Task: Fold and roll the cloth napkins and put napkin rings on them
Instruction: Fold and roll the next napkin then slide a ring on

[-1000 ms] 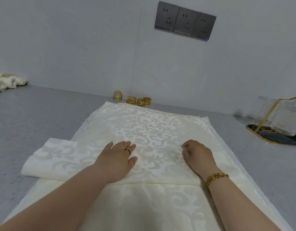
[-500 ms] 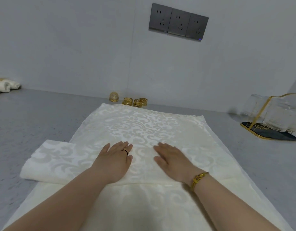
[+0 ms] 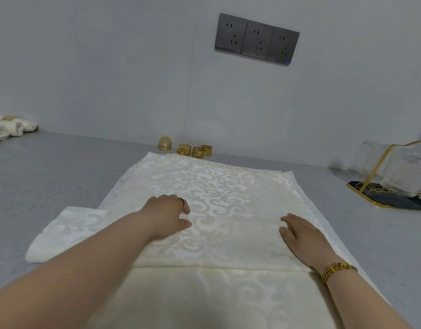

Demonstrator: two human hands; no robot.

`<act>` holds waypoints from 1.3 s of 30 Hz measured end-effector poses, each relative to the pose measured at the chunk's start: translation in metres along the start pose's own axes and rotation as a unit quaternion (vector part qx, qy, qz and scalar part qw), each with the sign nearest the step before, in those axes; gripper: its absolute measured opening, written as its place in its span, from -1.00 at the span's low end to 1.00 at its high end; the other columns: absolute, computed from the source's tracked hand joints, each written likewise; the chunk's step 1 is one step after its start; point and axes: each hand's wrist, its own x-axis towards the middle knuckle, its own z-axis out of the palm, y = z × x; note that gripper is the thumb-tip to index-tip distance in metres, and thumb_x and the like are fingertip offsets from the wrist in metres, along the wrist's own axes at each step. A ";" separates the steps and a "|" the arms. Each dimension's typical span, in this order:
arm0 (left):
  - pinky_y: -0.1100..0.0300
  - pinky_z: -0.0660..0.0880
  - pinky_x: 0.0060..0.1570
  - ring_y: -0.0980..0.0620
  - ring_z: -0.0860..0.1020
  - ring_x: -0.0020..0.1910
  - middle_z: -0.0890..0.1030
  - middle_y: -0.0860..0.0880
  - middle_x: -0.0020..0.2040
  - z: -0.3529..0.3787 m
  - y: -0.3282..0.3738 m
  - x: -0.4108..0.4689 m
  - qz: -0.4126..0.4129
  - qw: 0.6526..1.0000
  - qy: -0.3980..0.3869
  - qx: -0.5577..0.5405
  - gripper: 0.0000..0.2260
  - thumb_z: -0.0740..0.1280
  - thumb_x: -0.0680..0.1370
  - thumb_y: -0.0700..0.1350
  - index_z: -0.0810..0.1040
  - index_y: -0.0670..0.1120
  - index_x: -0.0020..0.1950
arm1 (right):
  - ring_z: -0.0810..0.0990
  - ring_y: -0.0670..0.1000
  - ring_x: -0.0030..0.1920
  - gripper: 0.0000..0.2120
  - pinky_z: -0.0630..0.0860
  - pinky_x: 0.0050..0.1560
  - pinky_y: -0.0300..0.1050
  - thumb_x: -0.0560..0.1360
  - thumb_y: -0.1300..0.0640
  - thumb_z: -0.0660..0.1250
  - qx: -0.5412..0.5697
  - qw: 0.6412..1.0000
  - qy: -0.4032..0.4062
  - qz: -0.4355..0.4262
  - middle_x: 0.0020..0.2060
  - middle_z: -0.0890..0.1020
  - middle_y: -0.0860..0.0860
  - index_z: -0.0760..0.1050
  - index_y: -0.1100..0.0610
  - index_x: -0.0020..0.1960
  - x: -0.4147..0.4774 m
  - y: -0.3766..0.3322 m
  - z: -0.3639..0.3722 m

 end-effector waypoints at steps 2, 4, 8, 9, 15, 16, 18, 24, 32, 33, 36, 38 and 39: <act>0.24 0.21 0.19 0.04 0.41 0.16 0.45 0.03 0.14 -0.008 0.001 0.008 -0.022 0.999 -0.045 -0.017 -0.68 0.26 0.51 0.09 0.39 0.02 0.22 | 0.14 -0.03 0.46 -0.61 0.07 0.39 -0.21 0.62 0.03 0.01 0.008 1.000 0.010 -0.005 0.44 0.25 -0.01 0.22 0.07 0.42 -0.001 -0.002 -0.001; 0.24 0.24 0.17 0.04 0.39 0.08 0.42 0.07 0.07 -0.015 0.005 0.014 -0.030 0.997 -0.075 -0.011 -0.68 0.28 0.49 0.11 0.39 0.01 0.17 | 0.17 -0.04 0.44 -0.62 0.10 0.38 -0.21 0.62 0.02 0.02 0.009 1.000 0.014 -0.009 0.41 0.28 -0.02 0.22 0.07 0.41 0.000 -0.002 -0.001; 0.30 0.28 0.08 0.02 0.40 0.24 0.40 -0.01 0.31 -0.022 0.022 0.020 -0.001 0.994 -0.112 0.008 -0.51 0.24 0.54 0.09 0.31 -0.13 0.39 | 0.17 -0.04 0.45 -0.62 0.11 0.40 -0.20 0.61 0.01 0.02 0.008 1.000 0.020 -0.006 0.41 0.28 -0.02 0.23 0.06 0.41 0.002 0.001 0.000; 0.28 0.30 0.11 -0.01 0.38 0.29 0.38 -0.03 0.35 -0.021 0.026 0.020 0.004 0.993 -0.113 0.016 -0.50 0.22 0.55 0.08 0.29 -0.17 0.40 | 0.16 -0.04 0.45 -0.62 0.10 0.40 -0.20 0.61 0.01 0.02 0.008 1.000 0.020 -0.005 0.42 0.26 -0.02 0.22 0.05 0.41 0.002 0.001 0.000; 0.27 0.24 -0.30 0.05 0.34 -0.20 0.39 -0.01 -0.17 -0.020 0.036 0.010 0.034 0.996 -0.067 0.050 -0.73 0.13 0.60 0.02 0.38 -0.11 -0.20 | 0.20 0.05 0.41 -0.64 0.08 0.36 -0.18 0.56 0.07 0.17 0.082 0.987 0.134 0.037 0.36 0.36 0.03 0.34 0.11 0.34 -0.005 -0.001 -0.005; 0.29 0.20 -0.36 0.07 0.32 -0.27 0.35 0.02 -0.26 -0.021 0.036 0.007 0.035 0.997 -0.049 0.049 -0.69 0.12 0.61 0.01 0.27 -0.07 -0.31 | 0.28 0.08 0.35 -0.71 0.15 0.29 -0.14 0.55 0.12 0.20 0.139 0.969 0.198 0.056 0.27 0.45 0.07 0.42 0.14 0.25 -0.008 -0.001 -0.009; 0.28 0.15 -0.41 0.09 0.28 -0.36 0.28 0.03 -0.35 -0.024 0.033 0.002 0.039 0.998 -0.023 0.034 -0.63 0.11 0.61 0.01 0.17 -0.07 -0.36 | 0.47 0.11 0.04 -0.92 0.36 -0.05 -0.13 0.55 0.19 0.21 0.296 0.914 0.262 0.088 -0.09 0.54 0.08 0.47 0.16 -0.06 -0.020 -0.008 -0.023; 0.24 0.16 -0.41 0.11 0.26 -0.41 0.28 0.02 -0.39 -0.032 0.035 -0.007 0.053 0.998 0.022 -0.024 -0.62 0.12 0.61 -0.01 0.18 -0.07 -0.38 | 0.60 0.04 -0.51 -0.72 0.48 -0.58 -0.22 0.58 0.10 0.15 0.535 0.798 -0.224 0.166 -0.42 0.62 0.15 0.45 0.28 -0.17 -0.080 -0.033 -0.051; 0.33 0.20 -0.48 0.14 0.19 -0.54 0.17 0.07 -0.47 -0.039 0.050 -0.012 0.140 0.968 0.054 -0.202 -0.61 0.19 0.58 -0.08 0.14 -0.08 -0.40 | 0.57 0.09 -0.38 -0.81 0.57 -0.51 -0.09 0.57 0.20 0.16 0.765 0.595 -0.072 0.234 -0.36 0.53 0.16 0.41 0.24 -0.18 -0.068 -0.067 -0.016; 0.33 0.19 -0.49 0.14 0.19 -0.55 0.16 0.09 -0.49 -0.039 0.051 -0.011 0.139 0.965 0.054 -0.216 -0.60 0.20 0.58 -0.08 0.14 -0.08 -0.41 | 0.53 0.09 -0.32 -0.82 0.58 -0.46 -0.06 0.57 0.20 0.16 0.776 0.584 -0.062 0.229 -0.32 0.52 0.16 0.43 0.23 -0.17 -0.064 -0.071 -0.012; 0.36 0.13 -0.55 0.14 0.15 -0.58 0.14 0.10 -0.52 -0.035 0.049 -0.003 0.111 0.956 0.049 -0.268 -0.60 0.22 0.57 -0.08 0.12 -0.06 -0.40 | 0.52 0.06 -0.24 -0.87 0.58 -0.43 -0.10 0.56 0.20 0.19 0.772 0.588 -0.065 0.231 -0.24 0.57 0.13 0.47 0.24 -0.06 -0.047 -0.079 -0.011; 0.37 0.12 -0.54 0.16 0.16 -0.56 0.20 0.07 -0.48 -0.032 0.047 0.005 0.070 0.940 0.044 -0.332 -0.62 0.23 0.57 -0.06 0.16 -0.06 -0.39 | 0.53 0.04 -0.29 -0.87 0.53 -0.52 -0.20 0.53 0.29 0.21 0.770 0.595 -0.016 0.230 -0.24 0.56 0.11 0.44 0.23 0.07 -0.023 -0.078 -0.018; 0.36 0.19 -0.48 0.14 0.26 -0.49 0.30 0.03 -0.41 -0.034 0.047 0.006 0.046 0.927 0.041 -0.371 -0.67 0.22 0.57 -0.04 0.25 -0.07 -0.37 | 0.51 0.03 -0.32 -0.79 0.50 -0.54 -0.24 0.51 0.35 0.20 0.761 0.609 0.026 0.221 -0.21 0.55 0.12 0.42 0.23 0.14 -0.007 -0.075 -0.023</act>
